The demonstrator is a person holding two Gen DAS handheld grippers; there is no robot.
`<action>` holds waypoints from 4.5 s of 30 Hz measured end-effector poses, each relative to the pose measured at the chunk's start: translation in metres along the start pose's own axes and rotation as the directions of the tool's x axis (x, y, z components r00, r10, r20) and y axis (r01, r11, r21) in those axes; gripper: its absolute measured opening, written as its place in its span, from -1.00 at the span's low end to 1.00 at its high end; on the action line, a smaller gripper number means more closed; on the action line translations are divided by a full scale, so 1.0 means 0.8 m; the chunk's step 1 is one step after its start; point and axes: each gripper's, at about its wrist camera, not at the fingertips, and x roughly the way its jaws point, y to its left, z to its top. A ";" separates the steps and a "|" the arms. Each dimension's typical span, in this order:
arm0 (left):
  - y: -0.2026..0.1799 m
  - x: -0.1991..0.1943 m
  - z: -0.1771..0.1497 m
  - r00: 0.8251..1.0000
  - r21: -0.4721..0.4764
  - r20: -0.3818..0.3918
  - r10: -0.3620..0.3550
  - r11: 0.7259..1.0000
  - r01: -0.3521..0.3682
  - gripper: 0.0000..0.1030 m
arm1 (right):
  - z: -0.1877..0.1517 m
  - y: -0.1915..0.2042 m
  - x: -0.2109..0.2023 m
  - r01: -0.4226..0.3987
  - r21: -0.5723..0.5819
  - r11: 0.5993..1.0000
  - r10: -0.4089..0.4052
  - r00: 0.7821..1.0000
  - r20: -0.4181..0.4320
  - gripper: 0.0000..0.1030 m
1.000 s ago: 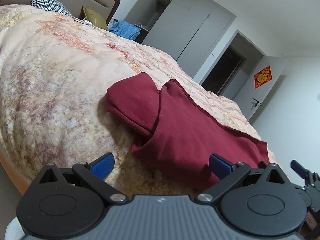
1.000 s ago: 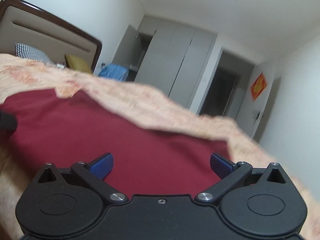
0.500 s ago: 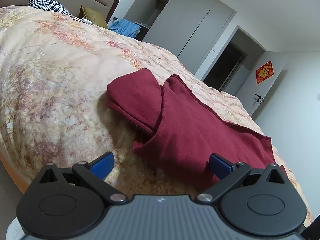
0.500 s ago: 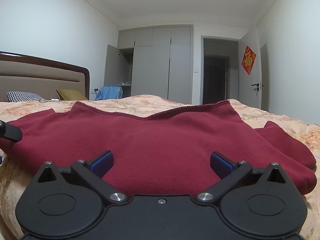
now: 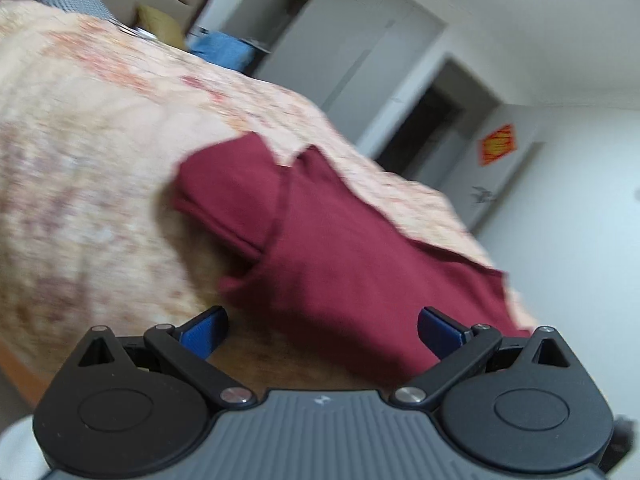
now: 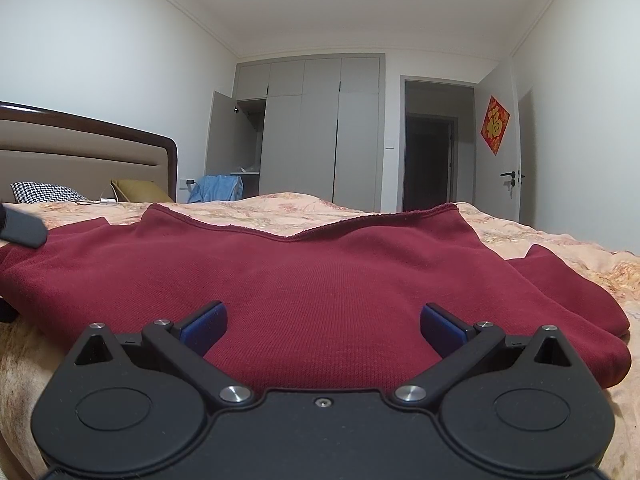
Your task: Fold small clothes
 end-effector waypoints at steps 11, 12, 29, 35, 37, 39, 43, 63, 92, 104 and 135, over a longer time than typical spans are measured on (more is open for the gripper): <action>0.012 0.045 0.009 0.996 -0.079 0.073 -0.049 0.995 0.054 1.00 | -0.001 0.002 -0.001 0.008 -0.006 1.000 -0.008 1.000 0.008 0.99; 0.011 0.045 0.009 0.996 -0.073 0.074 -0.047 0.996 0.053 1.00 | -0.001 0.002 -0.001 0.010 -0.006 1.000 -0.009 1.000 0.009 0.99; 0.011 0.038 0.005 0.997 -0.024 0.067 -0.041 0.999 0.043 0.99 | -0.002 0.002 -0.001 0.011 -0.007 1.000 -0.011 1.000 0.012 0.99; 0.010 0.039 0.005 0.997 -0.015 0.066 -0.039 0.999 0.040 1.00 | -0.002 0.002 -0.001 0.011 -0.007 1.000 -0.010 1.000 0.012 0.99; 0.010 0.038 0.005 0.997 -0.014 0.066 -0.038 0.999 0.039 1.00 | -0.002 0.002 -0.001 0.011 -0.007 1.000 -0.010 1.000 0.013 0.99; 0.009 0.039 0.004 0.997 -0.009 0.064 -0.033 0.999 0.034 1.00 | -0.002 0.002 0.000 0.010 -0.006 1.000 -0.010 1.000 0.016 0.99; 0.005 0.038 0.003 0.998 0.010 0.066 -0.018 1.000 0.017 1.00 | -0.003 0.001 0.000 0.010 -0.005 1.000 -0.010 1.000 0.020 0.99; 0.015 0.026 0.018 0.988 -0.205 0.099 0.117 0.974 -0.094 0.56 | -0.010 -0.003 -0.003 -0.002 0.006 1.000 0.002 0.999 0.044 0.99; -0.256 0.081 0.040 0.971 0.464 0.214 0.102 0.864 -0.193 -0.67 | 0.045 -0.100 -0.082 -0.024 -0.330 0.944 -0.038 0.983 -0.178 0.99; -0.366 0.140 -0.081 0.977 0.692 -0.200 -0.071 0.696 0.192 -0.67 | 0.010 -0.144 -0.129 0.109 -0.370 0.923 -0.217 0.940 -0.264 0.99; -0.190 0.048 0.025 0.971 0.215 -0.141 0.194 0.963 -0.162 0.99 | 0.077 -0.147 -0.150 -0.031 0.122 0.992 0.053 0.982 -0.183 0.99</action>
